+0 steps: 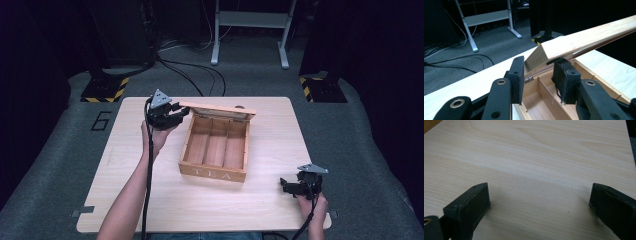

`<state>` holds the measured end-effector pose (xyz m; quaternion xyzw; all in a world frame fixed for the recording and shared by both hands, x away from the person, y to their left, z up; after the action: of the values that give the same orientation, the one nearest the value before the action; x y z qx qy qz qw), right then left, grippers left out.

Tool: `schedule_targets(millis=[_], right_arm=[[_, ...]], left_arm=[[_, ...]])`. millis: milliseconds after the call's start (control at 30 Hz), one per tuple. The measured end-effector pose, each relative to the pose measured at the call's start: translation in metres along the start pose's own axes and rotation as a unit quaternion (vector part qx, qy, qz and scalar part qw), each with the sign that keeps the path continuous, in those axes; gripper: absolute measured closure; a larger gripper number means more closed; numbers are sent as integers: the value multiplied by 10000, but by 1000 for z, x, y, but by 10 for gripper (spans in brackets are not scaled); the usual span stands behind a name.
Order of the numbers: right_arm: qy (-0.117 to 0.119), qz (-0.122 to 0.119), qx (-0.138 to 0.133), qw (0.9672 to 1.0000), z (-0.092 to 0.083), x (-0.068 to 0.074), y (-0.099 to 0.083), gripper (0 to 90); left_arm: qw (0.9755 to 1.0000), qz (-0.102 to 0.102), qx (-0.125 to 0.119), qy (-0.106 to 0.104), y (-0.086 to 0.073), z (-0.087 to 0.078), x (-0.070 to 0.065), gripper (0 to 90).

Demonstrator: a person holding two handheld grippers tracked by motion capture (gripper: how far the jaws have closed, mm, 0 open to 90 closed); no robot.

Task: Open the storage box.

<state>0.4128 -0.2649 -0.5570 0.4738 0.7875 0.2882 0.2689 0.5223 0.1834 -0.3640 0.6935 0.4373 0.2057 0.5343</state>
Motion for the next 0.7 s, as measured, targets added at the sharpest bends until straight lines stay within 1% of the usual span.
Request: schedule_targets(millis=[700], right_arm=[[1,5,0,10000,0,0,0,25]], left_arm=[[10000,15,17,-4,0,0,0,612]])
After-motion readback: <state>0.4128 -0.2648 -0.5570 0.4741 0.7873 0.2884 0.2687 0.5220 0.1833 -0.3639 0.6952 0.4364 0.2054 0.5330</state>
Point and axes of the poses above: each handheld gripper's, and its own axes: z roughly forward along the jaws, y roughly out of its top, x roughly to its left, the point moved 4 cm from there along z, roughly forward along the jaws, and after that the axes turned 12 degrees about -z, right-handed, at the moved point
